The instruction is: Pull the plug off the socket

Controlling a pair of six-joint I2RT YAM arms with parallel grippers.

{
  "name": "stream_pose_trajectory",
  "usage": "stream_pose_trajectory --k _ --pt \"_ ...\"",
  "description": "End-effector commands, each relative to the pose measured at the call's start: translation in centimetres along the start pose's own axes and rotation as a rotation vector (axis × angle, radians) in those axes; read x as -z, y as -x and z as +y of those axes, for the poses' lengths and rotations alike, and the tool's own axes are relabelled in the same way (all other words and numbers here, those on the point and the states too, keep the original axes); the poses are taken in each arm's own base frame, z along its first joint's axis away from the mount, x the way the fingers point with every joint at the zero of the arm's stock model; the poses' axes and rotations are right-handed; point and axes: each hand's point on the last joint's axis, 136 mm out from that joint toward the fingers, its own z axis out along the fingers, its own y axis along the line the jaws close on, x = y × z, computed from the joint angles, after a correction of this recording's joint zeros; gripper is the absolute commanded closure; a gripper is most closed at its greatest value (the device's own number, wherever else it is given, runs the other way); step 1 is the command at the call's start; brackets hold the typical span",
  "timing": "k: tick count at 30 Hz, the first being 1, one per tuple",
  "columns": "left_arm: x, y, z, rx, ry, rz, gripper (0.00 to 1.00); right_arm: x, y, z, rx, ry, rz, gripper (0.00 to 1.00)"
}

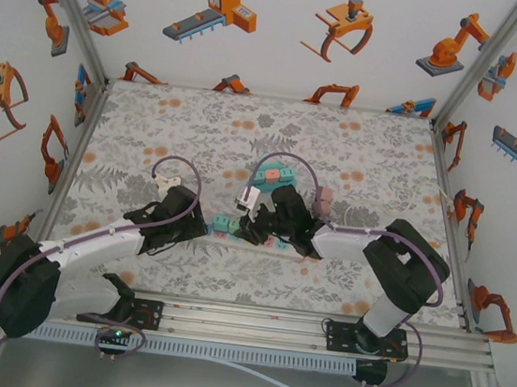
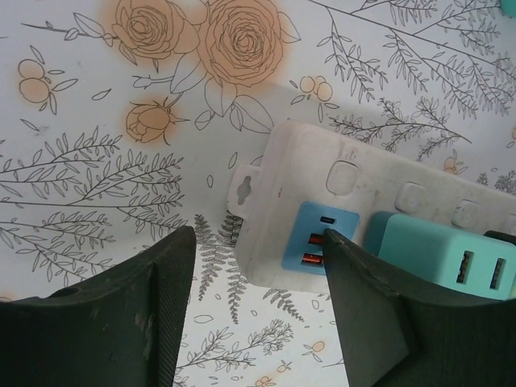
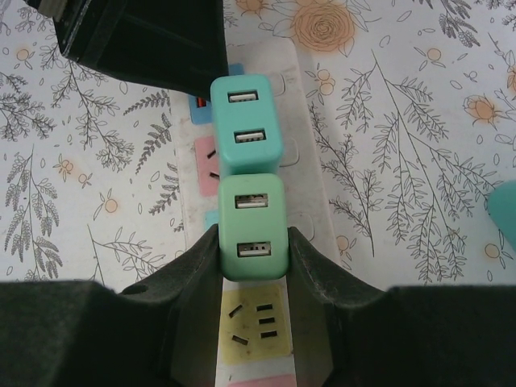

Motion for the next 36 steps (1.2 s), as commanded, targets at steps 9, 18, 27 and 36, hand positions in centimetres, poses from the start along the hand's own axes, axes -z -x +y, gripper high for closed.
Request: stream_pose_trajectory --k 9,18,27,36 --pt "-1.0 -6.2 5.5 -0.102 0.194 0.214 0.41 1.3 5.8 0.0 0.209 -0.075 -0.125 0.83" --pt "-0.9 -6.2 5.8 -0.104 0.212 0.208 0.41 1.3 5.4 -0.9 0.181 -0.096 -0.109 0.86" --pt "-0.4 -5.3 5.1 -0.101 0.189 0.181 0.41 2.7 7.1 -0.5 0.173 -0.112 -0.186 0.85" --pt "1.0 -2.7 2.2 -0.104 0.068 0.086 0.36 5.7 9.6 -0.5 0.131 -0.169 -0.268 0.85"
